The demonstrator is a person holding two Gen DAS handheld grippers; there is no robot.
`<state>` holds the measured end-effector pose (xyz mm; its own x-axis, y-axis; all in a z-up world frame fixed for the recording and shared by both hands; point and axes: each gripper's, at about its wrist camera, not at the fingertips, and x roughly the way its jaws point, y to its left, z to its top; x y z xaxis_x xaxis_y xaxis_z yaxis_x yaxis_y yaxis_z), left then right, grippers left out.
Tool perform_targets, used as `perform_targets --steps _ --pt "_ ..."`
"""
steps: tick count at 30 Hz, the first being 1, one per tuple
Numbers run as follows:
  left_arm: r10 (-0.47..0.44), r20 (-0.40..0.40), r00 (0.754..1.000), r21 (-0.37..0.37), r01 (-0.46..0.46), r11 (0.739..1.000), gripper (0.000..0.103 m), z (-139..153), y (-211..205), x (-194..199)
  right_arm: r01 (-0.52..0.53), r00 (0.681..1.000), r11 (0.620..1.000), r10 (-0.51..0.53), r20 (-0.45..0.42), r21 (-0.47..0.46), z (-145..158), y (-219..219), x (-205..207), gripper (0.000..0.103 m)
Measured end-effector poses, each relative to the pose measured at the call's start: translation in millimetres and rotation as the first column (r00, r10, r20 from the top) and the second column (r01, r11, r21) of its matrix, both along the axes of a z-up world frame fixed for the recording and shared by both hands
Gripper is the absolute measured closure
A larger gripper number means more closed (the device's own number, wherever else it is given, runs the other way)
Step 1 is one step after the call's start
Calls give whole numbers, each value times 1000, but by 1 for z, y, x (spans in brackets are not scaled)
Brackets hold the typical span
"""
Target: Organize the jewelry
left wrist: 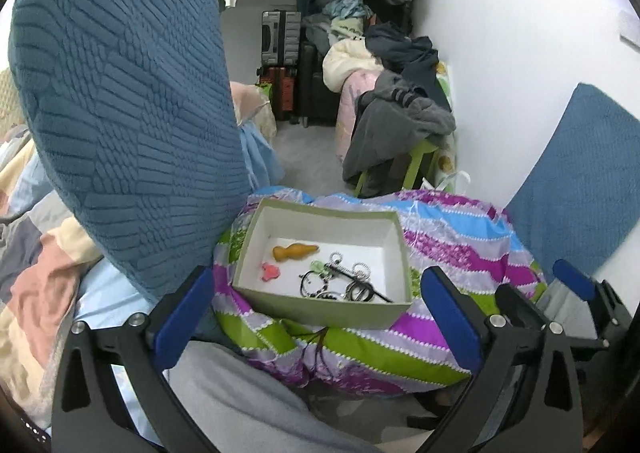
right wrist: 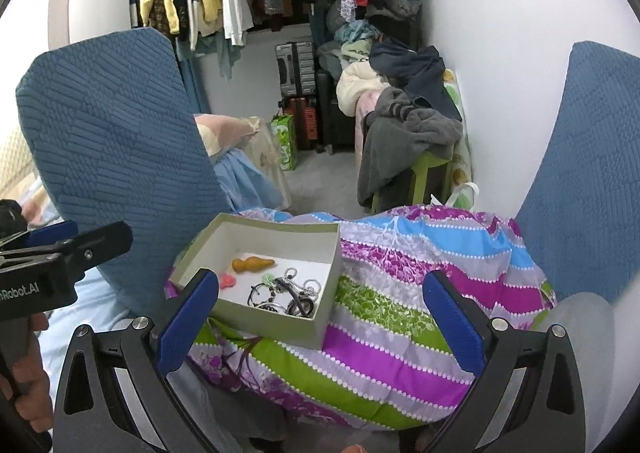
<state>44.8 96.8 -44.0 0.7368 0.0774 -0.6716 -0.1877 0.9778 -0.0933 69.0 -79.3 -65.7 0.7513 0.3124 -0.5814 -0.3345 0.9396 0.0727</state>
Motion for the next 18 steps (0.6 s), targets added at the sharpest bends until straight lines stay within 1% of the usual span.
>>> perform_targets --steps 8,18 --pt "1 -26 1000 3 -1 1000 1 -7 5 -3 39 999 999 -39 -9 4 -3 -8 1 0" --pt "-5 -44 999 -9 5 1000 1 -8 7 -3 51 999 999 -51 -14 2 -1 -10 4 0"
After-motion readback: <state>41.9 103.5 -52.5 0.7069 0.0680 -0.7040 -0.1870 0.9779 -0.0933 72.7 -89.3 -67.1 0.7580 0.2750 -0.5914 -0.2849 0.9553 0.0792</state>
